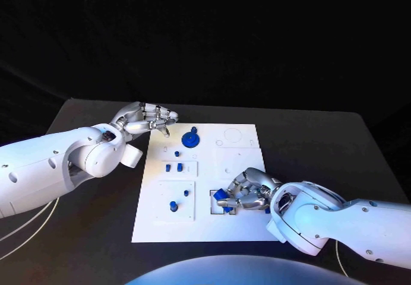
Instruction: Assemble the parts on the task board
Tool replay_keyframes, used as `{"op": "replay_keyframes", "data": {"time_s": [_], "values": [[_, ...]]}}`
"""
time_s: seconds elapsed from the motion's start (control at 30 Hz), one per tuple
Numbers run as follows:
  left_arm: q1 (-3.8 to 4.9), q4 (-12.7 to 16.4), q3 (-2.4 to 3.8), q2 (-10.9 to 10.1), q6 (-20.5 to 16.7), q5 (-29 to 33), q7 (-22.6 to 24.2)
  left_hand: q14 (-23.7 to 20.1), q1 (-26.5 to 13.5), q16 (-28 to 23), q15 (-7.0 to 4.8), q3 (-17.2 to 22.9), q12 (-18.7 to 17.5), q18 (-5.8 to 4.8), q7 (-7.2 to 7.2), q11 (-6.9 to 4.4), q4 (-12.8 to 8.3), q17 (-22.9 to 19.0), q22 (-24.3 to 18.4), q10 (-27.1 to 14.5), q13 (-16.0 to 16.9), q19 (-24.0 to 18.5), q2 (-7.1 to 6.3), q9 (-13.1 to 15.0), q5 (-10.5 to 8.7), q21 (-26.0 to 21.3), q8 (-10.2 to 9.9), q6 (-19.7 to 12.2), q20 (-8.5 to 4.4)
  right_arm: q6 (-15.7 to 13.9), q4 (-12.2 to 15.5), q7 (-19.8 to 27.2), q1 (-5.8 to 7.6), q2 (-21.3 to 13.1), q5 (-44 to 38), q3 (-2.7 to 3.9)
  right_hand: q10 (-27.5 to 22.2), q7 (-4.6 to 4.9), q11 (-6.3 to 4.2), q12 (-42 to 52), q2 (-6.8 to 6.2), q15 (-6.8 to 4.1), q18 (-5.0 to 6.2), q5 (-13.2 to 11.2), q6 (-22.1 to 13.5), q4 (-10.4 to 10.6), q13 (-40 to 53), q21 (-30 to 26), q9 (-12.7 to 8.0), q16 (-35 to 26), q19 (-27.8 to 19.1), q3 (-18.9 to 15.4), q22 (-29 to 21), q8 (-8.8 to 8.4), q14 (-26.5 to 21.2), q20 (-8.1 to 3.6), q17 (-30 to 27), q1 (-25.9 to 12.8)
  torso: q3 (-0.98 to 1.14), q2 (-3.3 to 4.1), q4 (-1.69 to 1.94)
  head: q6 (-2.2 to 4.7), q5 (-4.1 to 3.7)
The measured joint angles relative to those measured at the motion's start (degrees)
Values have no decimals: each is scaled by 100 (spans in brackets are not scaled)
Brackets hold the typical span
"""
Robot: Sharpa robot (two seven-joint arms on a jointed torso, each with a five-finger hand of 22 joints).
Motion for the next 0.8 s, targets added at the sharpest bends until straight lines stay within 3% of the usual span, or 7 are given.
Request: {"op": "replay_keyframes", "data": {"time_s": [0.07, 0.17, 0.23, 0.43, 0.77, 0.8], "values": [[0, 1, 0, 0, 0, 0, -1, 0, 0, 0, 0, 0, 0, 0, 0, 0, 0, 0, 0, 0, 0, 0, 0, 0, 0, 0, 0, 0, 0, 15, -23, 0, -18, 35, 15, 11, 0, 5, 0, 0, 23, 0, 0, 0, 30, 9, 0, 0, 5, 0, 0, -27, 0, 5, 0, 0, 0, -52, 2, 0, 1, 0, 7], [0, 3, 0, -2, 1, 0, -1, 0, 0, 0, 0, 0, 0, 0, 0, 0, 0, 0, 0, 0, 0, 0, 0, 0, 0, 0, 0, 0, 0, 21, -65, 0, -35, 76, 20, 18, 0, 8, 0, 0, 36, 0, 0, 0, 38, 8, 0, 0, 690, 0, 0, -90, 0, 6, 0, 0, 0, -174, 3, 0, 0, 2, 18], [0, 3, 0, -3, 1, 0, -2, 0, 0, 0, 0, 0, 0, 0, 0, 0, 0, 0, 0, 0, 0, 0, 0, 0, 0, 0, 0, 0, 0, 20, -91, -1, -45, 102, 20, 19, 2, 11, -1, 0, 38, 0, 0, -7, 47, 7, 0, 0, 954, 0, 0, -104, -1, 13, 0, 0, 0, -264, 4, 1, 0, 4, 25], [0, 6, 0, -8, 2, 0, -3, 0, 0, 0, 0, 0, 0, 0, 0, 0, 0, 0, 0, 0, 0, 0, 0, 0, 0, 0, 0, 0, 0, 9, -131, -8, -54, 142, 3, 22, 8, 10, -33, 23, 88, 1, -1, -10, 159, 14, -1, 0, 1039, 0, 0, -208, -1, 76, 0, -41, -1, -439, 7, 5, -1, 10, 42], [0, 10, 0, -18, 2, 0, -8, -21, 0, 0, -21, -16, 39, 0, 0, -31, -16, -8, -10, -31, 0, 0, 0, 0, 0, 0, 0, 0, 0, 11, -160, -43, -73, 171, -50, 9, 10, -139, -73, 23, 264, -42, -1, -9, 372, 19, -1, 27, 1155, 22, 0, -598, -1, 199, 1, -41, -1, -839, 7, 7, -1, 3, 50], [0, 11, 0, -19, 2, 0, -8, -21, 0, 0, -21, -16, 39, 0, 0, -31, -16, -8, -9, -31, 0, 0, 0, 0, 0, 0, 0, 0, 0, 16, -163, -50, -75, 173, -57, 6, 1, -200, -84, 23, 283, -43, 0, -9, 436, 18, -1, 27, 1163, 22, -11, -661, -1, 225, 0, -55, -1, -907, 7, 6, -1, 3, 50]]}}
